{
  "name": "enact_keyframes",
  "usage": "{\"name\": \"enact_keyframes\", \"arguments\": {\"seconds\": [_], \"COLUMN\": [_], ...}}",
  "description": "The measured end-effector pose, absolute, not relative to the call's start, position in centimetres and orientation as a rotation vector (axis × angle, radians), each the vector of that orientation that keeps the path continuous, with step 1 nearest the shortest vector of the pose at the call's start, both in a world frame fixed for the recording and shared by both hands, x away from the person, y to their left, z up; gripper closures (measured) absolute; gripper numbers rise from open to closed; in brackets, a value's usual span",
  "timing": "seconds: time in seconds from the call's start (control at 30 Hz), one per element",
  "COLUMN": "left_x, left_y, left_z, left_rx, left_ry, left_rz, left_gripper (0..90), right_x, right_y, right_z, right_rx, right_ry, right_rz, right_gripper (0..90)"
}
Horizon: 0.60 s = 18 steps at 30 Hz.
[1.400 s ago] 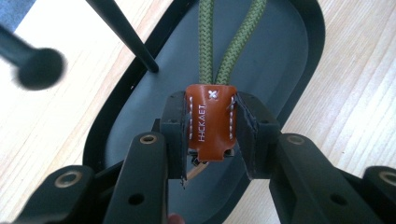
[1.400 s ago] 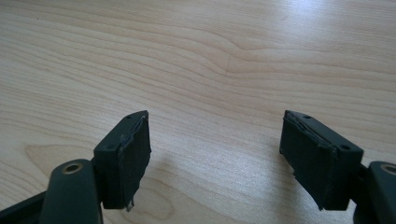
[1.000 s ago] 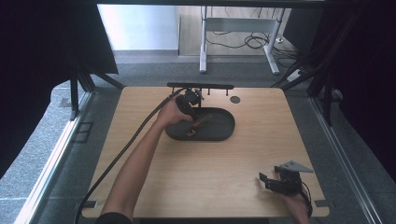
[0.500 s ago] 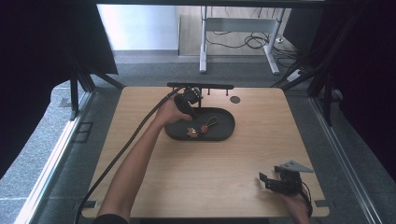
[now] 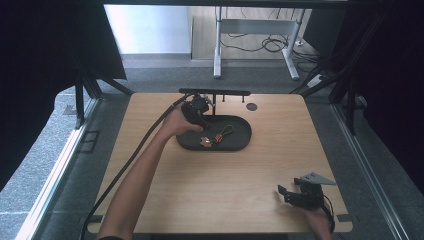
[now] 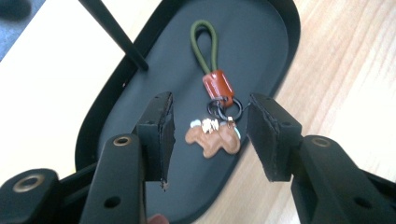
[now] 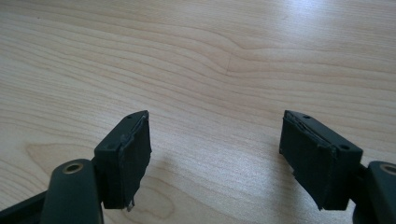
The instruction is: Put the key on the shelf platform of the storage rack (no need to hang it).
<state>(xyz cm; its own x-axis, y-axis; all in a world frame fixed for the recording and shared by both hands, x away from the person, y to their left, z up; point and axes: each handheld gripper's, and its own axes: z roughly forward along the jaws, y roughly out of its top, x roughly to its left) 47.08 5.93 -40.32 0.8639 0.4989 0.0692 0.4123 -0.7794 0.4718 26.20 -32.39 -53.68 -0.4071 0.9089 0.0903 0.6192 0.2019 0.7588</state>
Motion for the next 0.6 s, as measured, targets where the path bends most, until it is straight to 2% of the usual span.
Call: {"name": "enact_keyframes", "arguments": {"seconds": [0.6], "left_x": [41.4], "left_y": [9.7], "left_z": [-40.3], "left_rx": [2.534], "left_ry": [0.625], "left_rz": [0.282], "left_gripper": [49.2], "right_x": [26.1], "right_y": [-32.6], "right_z": [-53.6], "right_rx": [1.428], "right_ry": [2.099], "right_rz": [1.040], "right_gripper": [25.5]}}
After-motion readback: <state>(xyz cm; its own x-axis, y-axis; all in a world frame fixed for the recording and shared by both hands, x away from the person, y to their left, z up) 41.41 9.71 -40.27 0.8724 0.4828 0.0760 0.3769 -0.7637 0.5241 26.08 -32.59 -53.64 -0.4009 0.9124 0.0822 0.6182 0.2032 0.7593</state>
